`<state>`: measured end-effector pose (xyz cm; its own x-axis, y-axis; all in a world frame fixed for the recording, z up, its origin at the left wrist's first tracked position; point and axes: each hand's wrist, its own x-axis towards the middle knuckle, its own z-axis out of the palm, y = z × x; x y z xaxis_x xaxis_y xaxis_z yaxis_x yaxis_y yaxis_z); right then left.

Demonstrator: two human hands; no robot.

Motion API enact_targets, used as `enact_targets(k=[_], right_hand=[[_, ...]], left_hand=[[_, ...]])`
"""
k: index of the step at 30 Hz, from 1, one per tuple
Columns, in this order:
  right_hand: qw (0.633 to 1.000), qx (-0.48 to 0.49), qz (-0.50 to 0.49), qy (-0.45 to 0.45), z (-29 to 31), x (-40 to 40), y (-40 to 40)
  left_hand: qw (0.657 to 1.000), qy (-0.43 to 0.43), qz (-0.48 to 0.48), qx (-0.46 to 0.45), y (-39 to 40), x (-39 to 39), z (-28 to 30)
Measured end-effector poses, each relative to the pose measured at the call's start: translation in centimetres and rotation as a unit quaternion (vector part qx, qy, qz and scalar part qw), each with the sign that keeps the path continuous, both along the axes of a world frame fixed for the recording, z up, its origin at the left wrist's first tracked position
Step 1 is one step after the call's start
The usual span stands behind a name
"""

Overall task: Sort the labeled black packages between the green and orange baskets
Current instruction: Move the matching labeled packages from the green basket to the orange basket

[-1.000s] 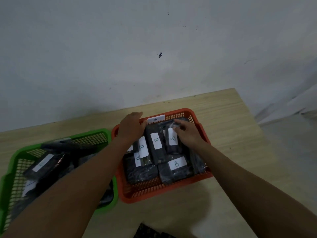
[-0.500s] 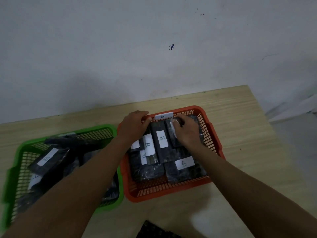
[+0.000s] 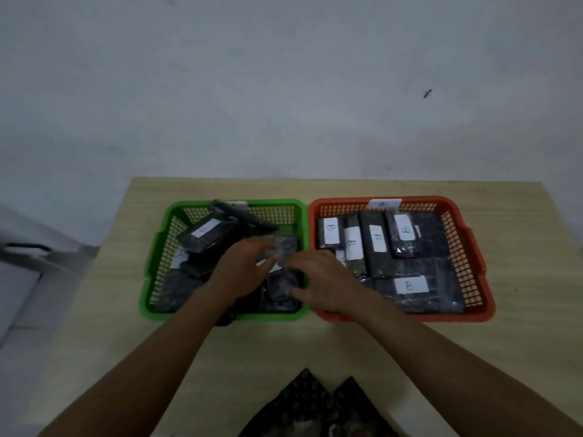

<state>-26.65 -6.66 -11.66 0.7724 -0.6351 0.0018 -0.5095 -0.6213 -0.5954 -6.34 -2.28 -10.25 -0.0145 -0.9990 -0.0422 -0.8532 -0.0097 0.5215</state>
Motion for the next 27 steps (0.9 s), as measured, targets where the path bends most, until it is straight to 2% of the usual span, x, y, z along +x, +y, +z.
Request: enact_targets(k=[4, 6, 8, 10, 12, 14, 15, 17, 19, 22, 24, 27], right_hand=[[0.991, -0.049, 0.041, 0.114, -0.8, 0.8, 0.7], [0.990, -0.057, 0.031, 0.127, -0.9, 0.9, 1.0], [0.995, -0.018, -0.008, 0.095, -0.4, 1.1, 1.2], [0.992, 0.093, -0.081, 0.002, 0.6, 1.1, 1.4], [0.954, 0.231, -0.162, -0.098, 1.8, 0.7, 1.3], [0.895, 0.351, -0.226, -0.157, 2.9, 0.2, 1.1], [0.868, 0.396, -0.246, -0.171, 3.4, 0.0, 1.1], [0.831, 0.445, -0.278, -0.186, 4.1, -0.5, 1.4], [0.810, 0.457, -0.308, -0.201, 4.4, -1.3, 1.7], [0.799, 0.452, -0.340, -0.205, 4.5, -2.4, 2.2], [0.805, 0.430, -0.350, -0.211, 4.4, -3.2, 2.4], [0.838, 0.371, -0.337, -0.215, 3.7, -4.2, 2.9]], left_hand=[[1.000, 0.008, -0.002, -0.018, 2.1, 0.9, -0.6], [0.999, 0.023, 0.008, -0.021, 2.8, 1.1, -0.6], [0.997, 0.068, 0.021, -0.025, 3.1, 1.1, -0.5], [0.989, 0.143, 0.043, -0.016, 3.2, 0.9, 0.2], [0.959, 0.274, 0.075, 0.015, 3.1, 0.3, 1.5], [0.897, 0.426, 0.102, 0.058, 2.9, -0.6, 2.8], [0.876, 0.463, 0.109, 0.074, 2.6, -0.9, 3.2], [0.863, 0.482, 0.110, 0.099, 2.2, -1.7, 3.8], [0.863, 0.483, 0.107, 0.101, 1.9, -2.5, 3.9], [0.858, 0.491, 0.111, 0.097, 1.7, -3.7, 3.6], [0.851, 0.496, 0.138, 0.104, 1.5, -4.4, 3.2], [0.830, 0.502, 0.199, 0.142, 1.4, -5.4, 2.6]])
